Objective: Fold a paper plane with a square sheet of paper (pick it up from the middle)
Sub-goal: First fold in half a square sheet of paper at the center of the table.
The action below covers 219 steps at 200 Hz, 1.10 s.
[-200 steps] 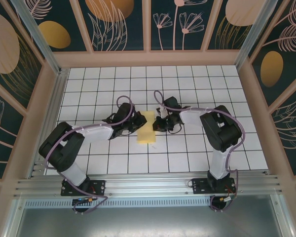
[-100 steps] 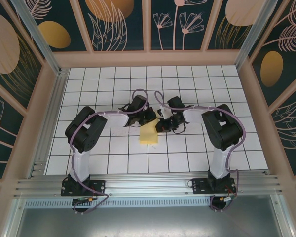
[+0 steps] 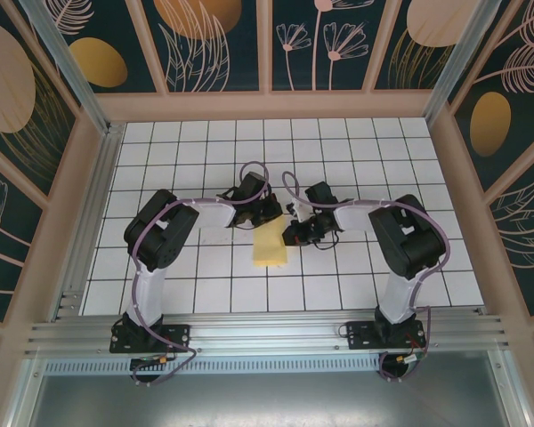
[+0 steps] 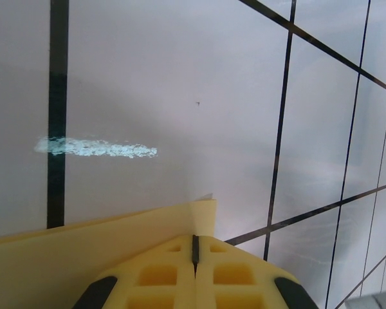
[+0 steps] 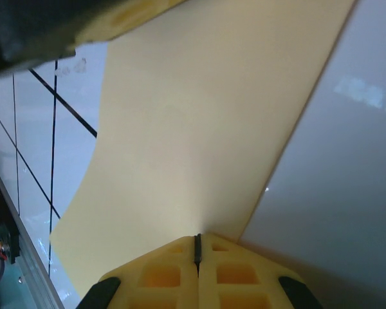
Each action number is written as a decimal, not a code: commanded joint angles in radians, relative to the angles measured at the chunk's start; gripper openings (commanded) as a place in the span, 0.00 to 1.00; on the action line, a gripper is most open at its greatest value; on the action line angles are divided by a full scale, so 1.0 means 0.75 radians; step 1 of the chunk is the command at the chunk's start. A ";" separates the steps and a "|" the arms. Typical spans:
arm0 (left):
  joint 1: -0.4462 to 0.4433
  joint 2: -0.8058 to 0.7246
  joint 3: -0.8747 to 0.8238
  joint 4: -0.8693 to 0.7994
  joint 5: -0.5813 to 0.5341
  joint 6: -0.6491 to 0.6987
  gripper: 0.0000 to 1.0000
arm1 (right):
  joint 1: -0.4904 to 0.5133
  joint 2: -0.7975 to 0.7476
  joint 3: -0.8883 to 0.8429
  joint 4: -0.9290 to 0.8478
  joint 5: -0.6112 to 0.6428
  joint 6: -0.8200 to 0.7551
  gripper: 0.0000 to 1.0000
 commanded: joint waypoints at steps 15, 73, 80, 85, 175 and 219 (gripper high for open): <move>0.007 0.047 -0.041 -0.099 -0.115 -0.022 0.00 | 0.084 -0.083 -0.125 -0.027 -0.003 0.097 0.02; 0.006 0.056 -0.034 -0.103 -0.122 -0.017 0.00 | 0.123 -0.219 -0.325 0.044 0.014 0.242 0.02; 0.007 0.054 -0.036 -0.103 -0.122 -0.014 0.00 | 0.125 -0.239 -0.347 0.047 0.014 0.257 0.02; 0.006 0.051 -0.037 -0.104 -0.122 -0.012 0.00 | 0.126 -0.257 -0.357 0.049 0.014 0.265 0.02; 0.014 -0.296 -0.026 -0.087 -0.074 0.063 0.25 | 0.070 -0.539 -0.206 -0.007 0.494 0.616 0.44; 0.052 -0.667 -0.346 -0.140 -0.184 0.040 0.45 | 0.115 -0.348 -0.018 -0.082 0.602 0.618 0.50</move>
